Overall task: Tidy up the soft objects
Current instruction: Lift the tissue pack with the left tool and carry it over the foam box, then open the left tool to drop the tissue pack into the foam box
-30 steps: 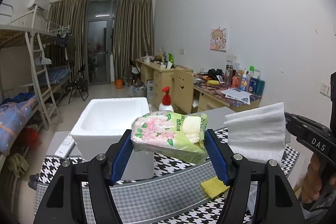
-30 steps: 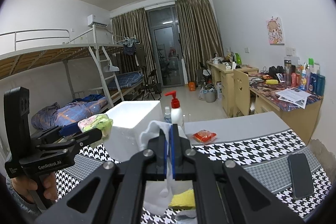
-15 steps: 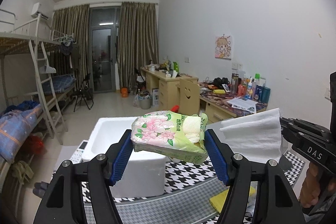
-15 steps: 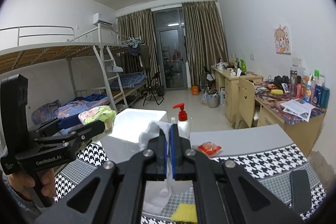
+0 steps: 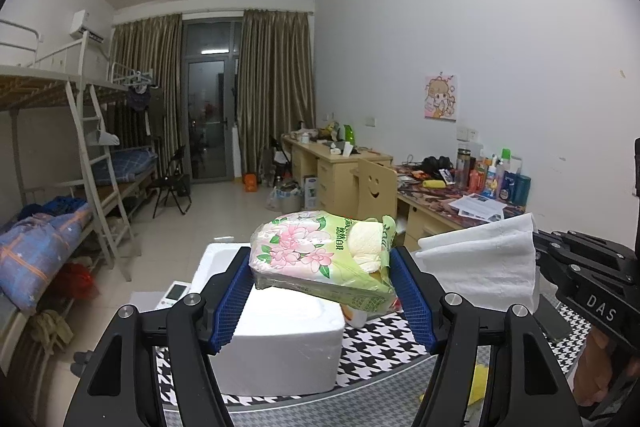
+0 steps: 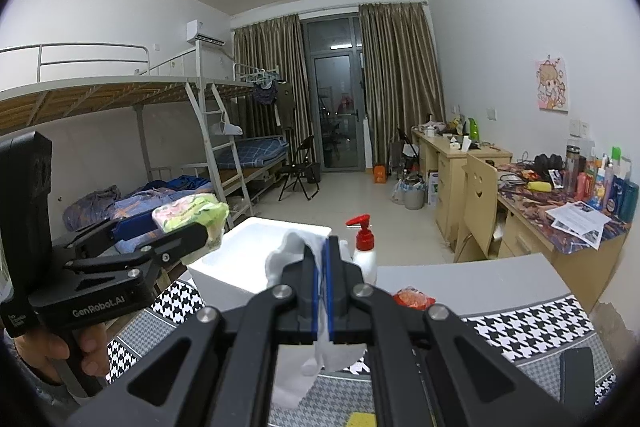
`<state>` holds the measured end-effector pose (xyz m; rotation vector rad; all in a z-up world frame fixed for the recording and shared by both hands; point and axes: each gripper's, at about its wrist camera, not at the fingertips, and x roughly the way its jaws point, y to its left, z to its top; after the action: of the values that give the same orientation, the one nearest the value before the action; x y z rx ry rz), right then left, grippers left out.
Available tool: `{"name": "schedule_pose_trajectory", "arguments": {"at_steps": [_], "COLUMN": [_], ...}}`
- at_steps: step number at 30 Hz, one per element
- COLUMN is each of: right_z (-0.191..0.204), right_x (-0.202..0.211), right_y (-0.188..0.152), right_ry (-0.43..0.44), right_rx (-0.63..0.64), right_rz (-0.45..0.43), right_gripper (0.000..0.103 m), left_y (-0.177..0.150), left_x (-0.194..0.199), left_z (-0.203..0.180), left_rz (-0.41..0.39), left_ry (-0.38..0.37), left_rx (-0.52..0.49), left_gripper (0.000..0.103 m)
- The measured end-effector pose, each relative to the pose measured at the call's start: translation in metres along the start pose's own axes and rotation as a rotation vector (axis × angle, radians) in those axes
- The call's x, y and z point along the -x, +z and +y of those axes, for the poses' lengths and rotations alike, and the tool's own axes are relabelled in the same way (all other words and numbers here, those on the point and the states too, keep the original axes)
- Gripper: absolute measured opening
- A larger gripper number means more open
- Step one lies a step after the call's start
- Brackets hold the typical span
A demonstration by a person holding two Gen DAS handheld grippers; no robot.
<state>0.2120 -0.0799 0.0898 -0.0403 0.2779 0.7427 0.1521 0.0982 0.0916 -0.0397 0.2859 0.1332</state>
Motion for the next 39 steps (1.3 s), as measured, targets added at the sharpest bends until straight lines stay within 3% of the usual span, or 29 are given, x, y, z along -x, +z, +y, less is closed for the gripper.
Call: {"name": "schedule_pose_trajectory", "arguments": {"at_steps": [21,35,38,39], "right_z": [0.014,0.022,0.02,0.02], "right_x": [-0.039,-0.064,-0.069,-0.07], "right_y": [0.02,0.029,0.029,0.029], "right_ry": [0.041,0.037,0.035,0.033], "right_rx": [0.007,0.024,0.013,0.012], "right_rz": [0.019,0.041,0.052,0.054], "right_gripper": [0.005,0.005,0.005,0.005], "left_y": [0.004,0.001,-0.002,-0.002], "left_x": [-0.036,-0.073,-0.083,-0.087], "left_z": [0.024,0.048,0.051,0.052], "left_rz": [0.044,0.102,0.124,0.134], "left_ry": [0.085,0.079,0.073,0.073], "left_rx": [0.011,0.046,0.044,0.043], "left_gripper": [0.07,0.07,0.073,0.08]}}
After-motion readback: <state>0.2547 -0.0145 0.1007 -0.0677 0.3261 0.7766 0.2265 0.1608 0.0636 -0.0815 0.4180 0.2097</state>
